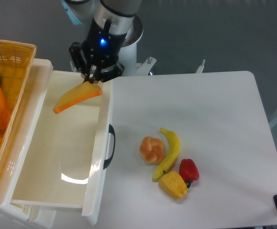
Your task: Place the bread slice in the upper white drawer
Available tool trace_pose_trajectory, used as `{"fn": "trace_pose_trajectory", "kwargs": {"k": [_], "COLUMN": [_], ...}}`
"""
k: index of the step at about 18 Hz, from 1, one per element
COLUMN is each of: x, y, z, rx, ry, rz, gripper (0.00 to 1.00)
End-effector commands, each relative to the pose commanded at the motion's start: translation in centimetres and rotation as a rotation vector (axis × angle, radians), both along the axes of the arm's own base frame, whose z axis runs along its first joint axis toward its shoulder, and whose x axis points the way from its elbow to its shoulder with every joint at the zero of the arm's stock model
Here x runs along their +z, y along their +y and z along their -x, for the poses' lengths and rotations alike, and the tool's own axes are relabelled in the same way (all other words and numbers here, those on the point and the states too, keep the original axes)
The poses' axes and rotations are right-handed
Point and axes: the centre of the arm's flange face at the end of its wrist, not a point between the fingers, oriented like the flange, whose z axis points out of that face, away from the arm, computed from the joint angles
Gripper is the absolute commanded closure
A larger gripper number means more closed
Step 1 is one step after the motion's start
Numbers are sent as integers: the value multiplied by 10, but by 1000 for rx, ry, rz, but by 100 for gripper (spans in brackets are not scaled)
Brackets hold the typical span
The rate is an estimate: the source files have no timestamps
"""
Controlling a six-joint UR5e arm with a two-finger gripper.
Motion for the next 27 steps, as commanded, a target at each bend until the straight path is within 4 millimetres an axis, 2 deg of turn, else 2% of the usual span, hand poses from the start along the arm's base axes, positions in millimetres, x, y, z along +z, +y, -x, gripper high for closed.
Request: {"fn": "trace_pose_trajectory", "kwargs": {"k": [2,3,5,6,7,11,17,19,20,21,22,25,27], "x": [-2,-3,-3,-3,-3,-2,1,6,7,7,7,6,8], "y": [2,2,2,2,3,3,3,-1,-8,-14,-19,-32,-32], "z": [0,-1,-1,-1,0,2,3,13,26,38,46,68,77], "rx": [-4,-6,-10,-14,-21,-23,-24,-11,9,24,33,50,47], "ry": [-1,-2,1,6,11,24,32,44,51,59,65,129,181], "rz": [5,6,4,1,-3,-12,-19,-29,-34,-39,-42,-17,-28], "gripper": [91,87,72,55,27,22,22,21,17,4,1,0,0]}}
